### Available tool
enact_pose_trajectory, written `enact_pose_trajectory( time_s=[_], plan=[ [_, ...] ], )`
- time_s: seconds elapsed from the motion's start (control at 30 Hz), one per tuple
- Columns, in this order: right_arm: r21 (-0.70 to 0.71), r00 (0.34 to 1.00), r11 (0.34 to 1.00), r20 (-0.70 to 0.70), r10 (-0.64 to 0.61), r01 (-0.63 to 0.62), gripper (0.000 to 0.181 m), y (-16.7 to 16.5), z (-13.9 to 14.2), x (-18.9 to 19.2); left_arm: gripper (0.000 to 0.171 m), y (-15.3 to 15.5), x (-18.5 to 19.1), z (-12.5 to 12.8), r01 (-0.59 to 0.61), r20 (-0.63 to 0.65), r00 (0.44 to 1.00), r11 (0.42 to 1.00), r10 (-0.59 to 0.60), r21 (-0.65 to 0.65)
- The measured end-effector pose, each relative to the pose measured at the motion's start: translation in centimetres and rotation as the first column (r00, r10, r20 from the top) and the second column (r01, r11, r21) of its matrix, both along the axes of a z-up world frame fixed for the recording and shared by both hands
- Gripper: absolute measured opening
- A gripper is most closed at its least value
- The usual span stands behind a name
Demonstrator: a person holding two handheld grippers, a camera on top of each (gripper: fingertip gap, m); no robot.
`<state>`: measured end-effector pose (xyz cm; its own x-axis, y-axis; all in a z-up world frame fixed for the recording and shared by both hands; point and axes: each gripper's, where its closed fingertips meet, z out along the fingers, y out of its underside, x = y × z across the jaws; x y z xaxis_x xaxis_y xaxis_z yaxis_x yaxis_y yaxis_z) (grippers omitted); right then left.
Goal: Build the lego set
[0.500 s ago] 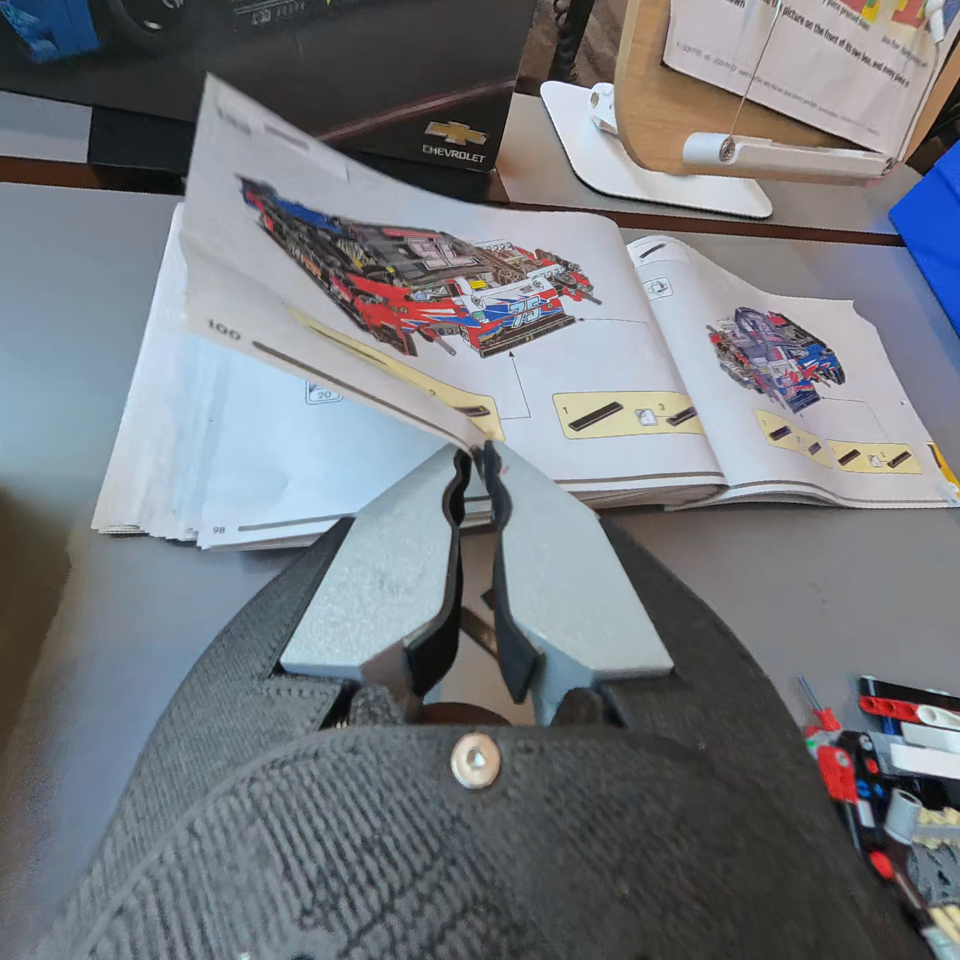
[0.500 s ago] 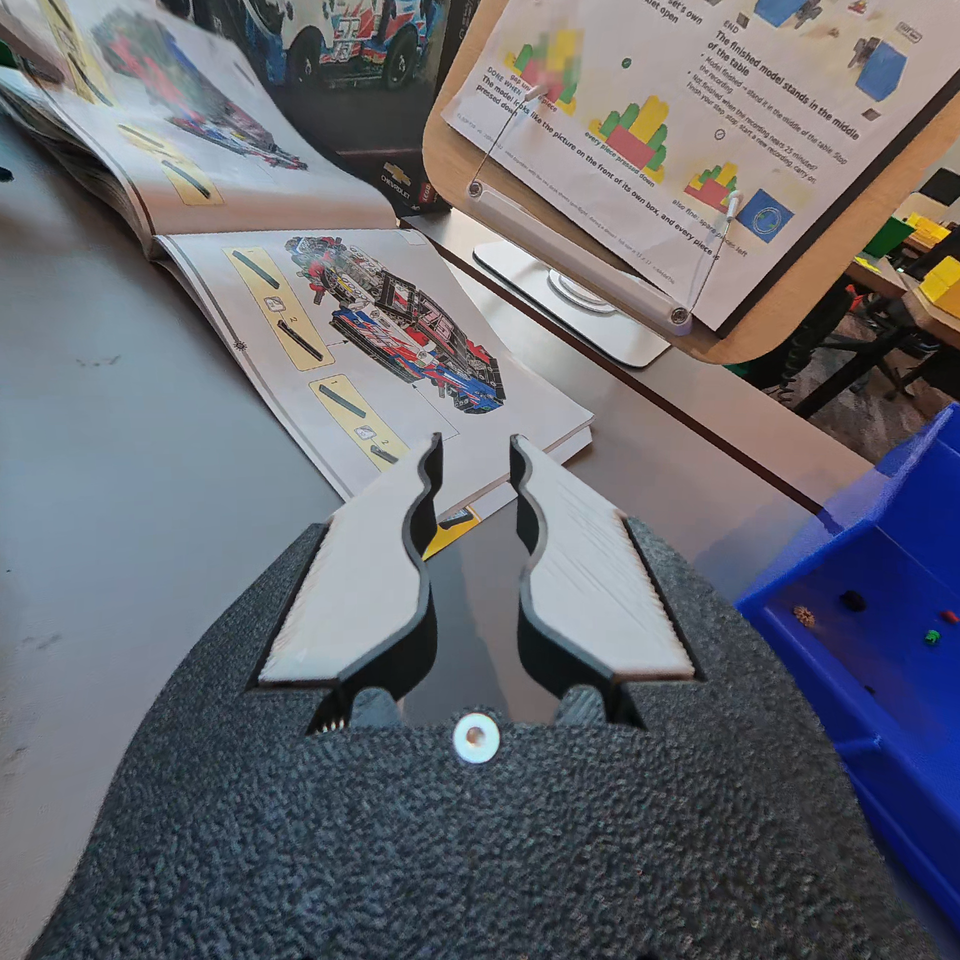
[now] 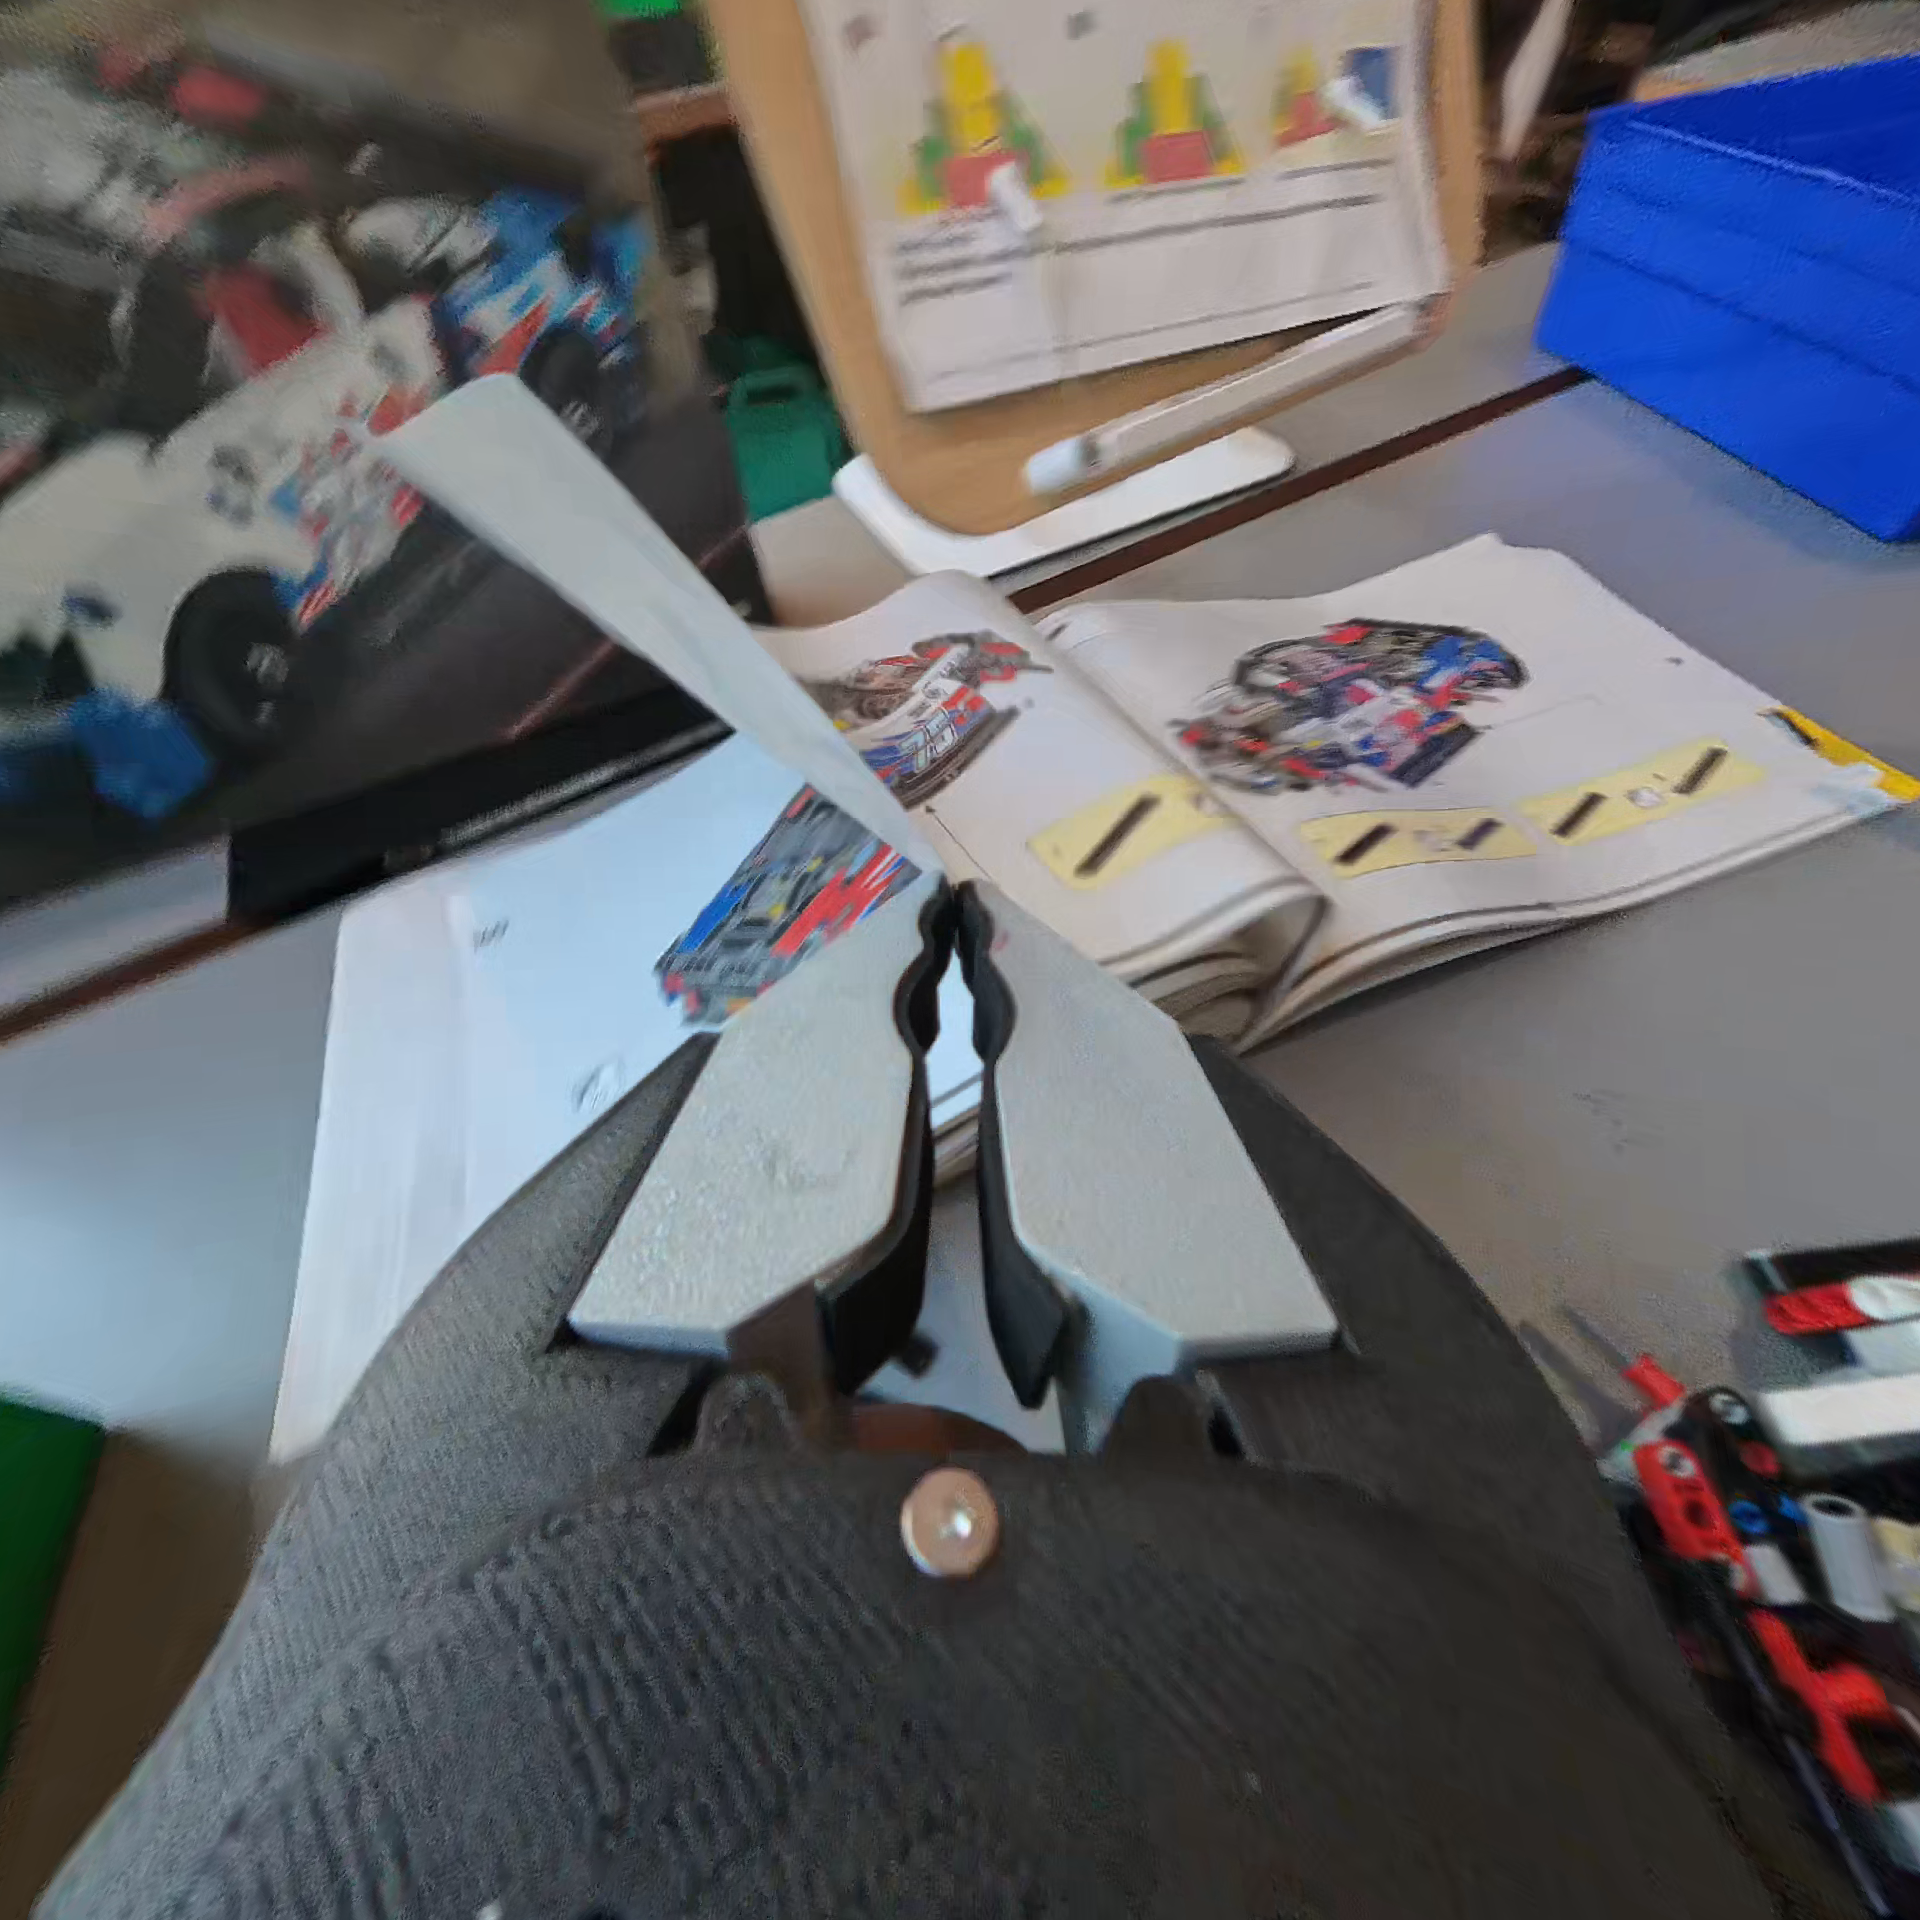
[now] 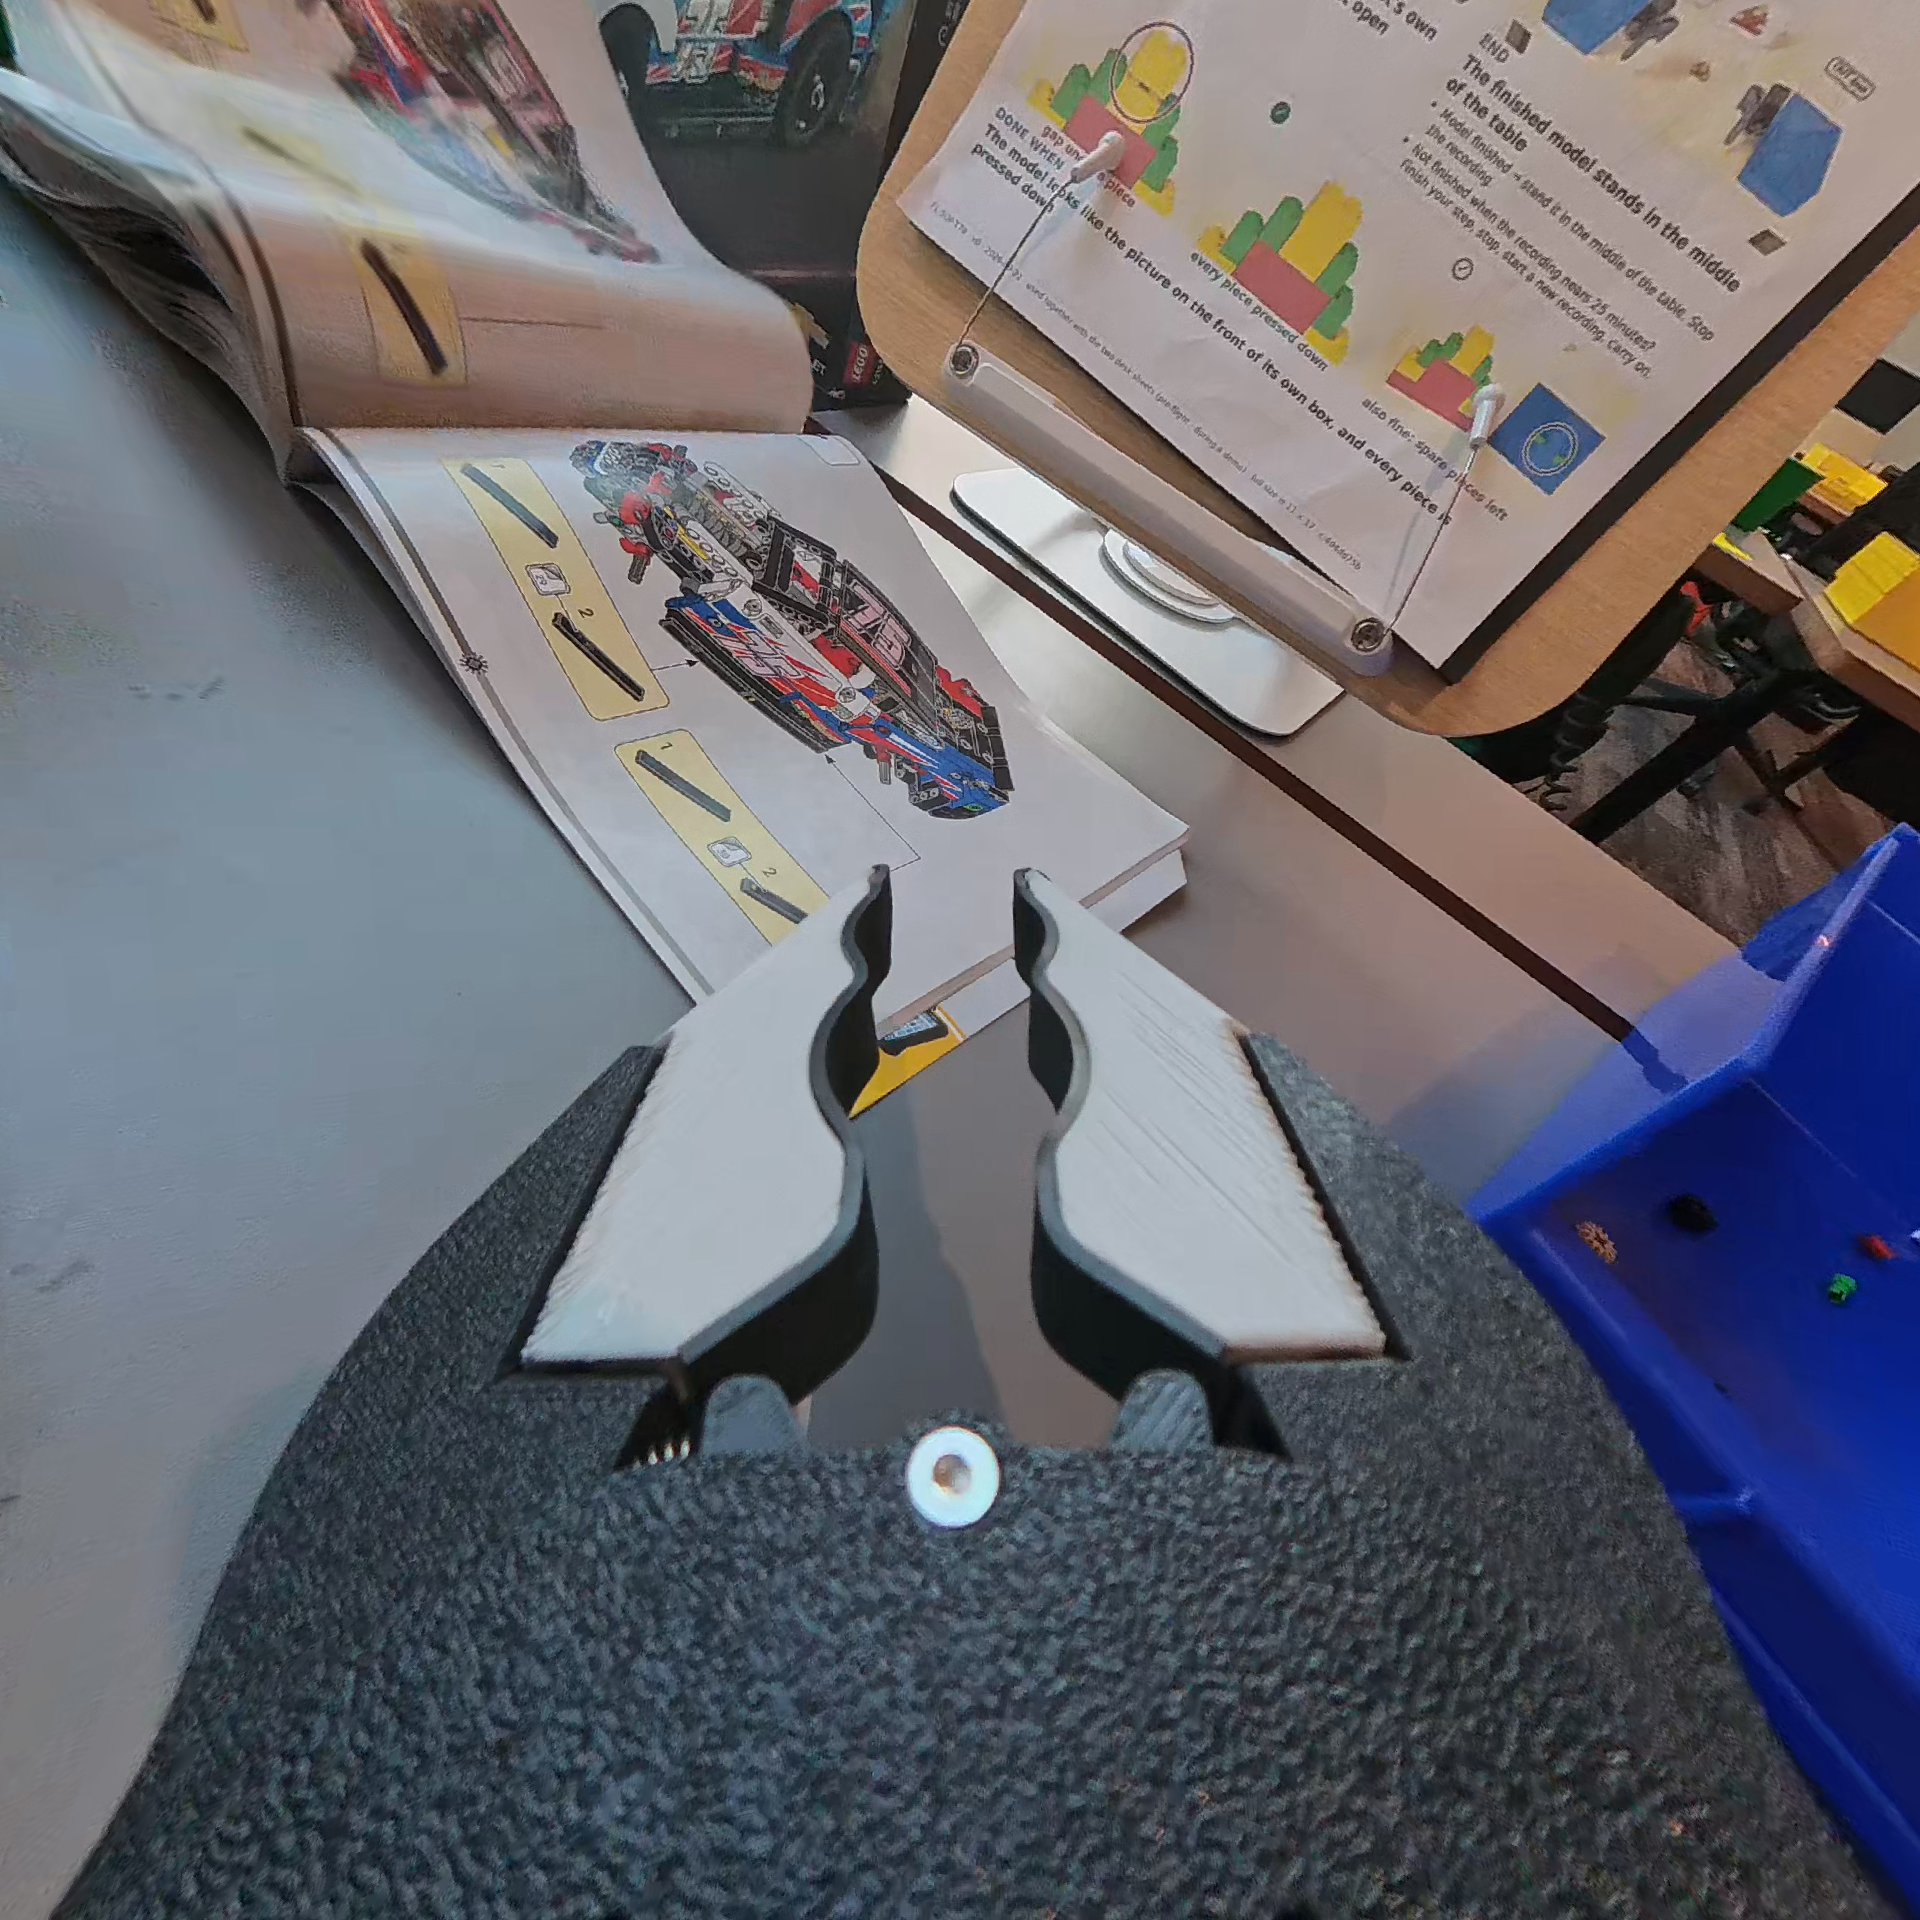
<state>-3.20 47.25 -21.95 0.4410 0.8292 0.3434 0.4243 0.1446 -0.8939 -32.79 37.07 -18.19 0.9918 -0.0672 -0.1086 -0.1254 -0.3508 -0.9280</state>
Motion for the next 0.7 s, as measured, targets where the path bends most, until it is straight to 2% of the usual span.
enact_pose_trajectory(
  time_s=[0.07,0.13,0.33,0.5,0.63,0.7],
  plan=[
    [-0.002,1.000,1.000,-0.005,0.004,-0.004,0.022,0.0,0.1,0.0,0.000,1.4,3.9,1.3,0.099,-0.088,0.991,0.995,-0.098,0.011],
    [-0.003,1.000,1.000,-0.006,0.006,-0.006,0.022,0.0,0.1,-0.1,0.000,2.8,7.8,1.4,0.172,-0.079,0.982,0.985,-0.171,-0.003],
    [-0.008,1.000,1.000,-0.021,0.009,-0.009,0.021,0.0,0.2,0.0,0.000,6.1,15.2,-2.3,0.286,-0.162,0.941,0.954,-0.298,-0.092],
    [-0.017,1.000,1.000,-0.023,0.012,-0.013,0.021,0.0,0.2,0.0,0.000,6.9,17.4,-5.8,0.331,-0.200,0.905,0.916,-0.376,-0.224],
    [-0.018,0.999,1.000,-0.025,0.019,-0.020,0.020,0.0,0.2,-0.2,0.000,6.6,17.6,-7.8,0.359,-0.336,0.818,0.871,-0.466,-0.334],
    [-0.020,0.999,1.000,-0.030,0.022,-0.022,0.020,0.1,0.3,-0.2,0.000,6.3,18.0,-8.6,0.377,-0.357,0.781,0.843,-0.512,-0.384]
  ],
)
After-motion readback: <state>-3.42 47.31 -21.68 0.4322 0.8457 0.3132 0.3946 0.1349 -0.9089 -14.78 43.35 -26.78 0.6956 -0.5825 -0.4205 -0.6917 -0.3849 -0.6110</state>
